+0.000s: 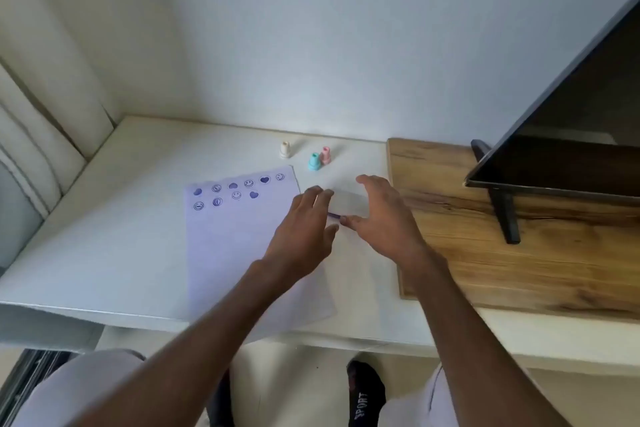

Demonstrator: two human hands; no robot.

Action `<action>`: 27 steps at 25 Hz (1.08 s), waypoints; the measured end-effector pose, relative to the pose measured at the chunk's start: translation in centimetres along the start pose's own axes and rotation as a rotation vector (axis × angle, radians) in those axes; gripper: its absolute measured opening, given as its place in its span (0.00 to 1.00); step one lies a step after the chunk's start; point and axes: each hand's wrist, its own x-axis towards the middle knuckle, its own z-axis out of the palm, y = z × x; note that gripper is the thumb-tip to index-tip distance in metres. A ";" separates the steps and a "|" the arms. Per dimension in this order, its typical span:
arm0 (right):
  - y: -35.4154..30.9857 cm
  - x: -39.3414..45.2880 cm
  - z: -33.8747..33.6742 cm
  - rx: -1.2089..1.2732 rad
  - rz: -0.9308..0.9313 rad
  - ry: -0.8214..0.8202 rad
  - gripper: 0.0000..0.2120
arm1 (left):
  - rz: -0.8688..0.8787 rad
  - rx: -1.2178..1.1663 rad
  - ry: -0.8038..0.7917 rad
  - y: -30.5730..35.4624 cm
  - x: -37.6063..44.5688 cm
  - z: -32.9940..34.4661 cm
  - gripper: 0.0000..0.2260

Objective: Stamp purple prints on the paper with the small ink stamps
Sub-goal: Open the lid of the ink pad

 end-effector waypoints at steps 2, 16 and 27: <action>0.7 0.8 0.6 -0.138 0.005 -0.073 0.38 | -0.005 -0.026 -0.049 -0.7 1.2 -0.1 0.32; 1.3 1.4 0.2 -0.164 -0.001 -0.100 0.25 | -0.034 0.131 -0.136 -2.1 2.8 0.2 0.34; 2.0 4.9 0.1 0.058 0.171 0.201 0.13 | -0.016 0.088 -0.163 -2.1 3.2 -0.2 0.36</action>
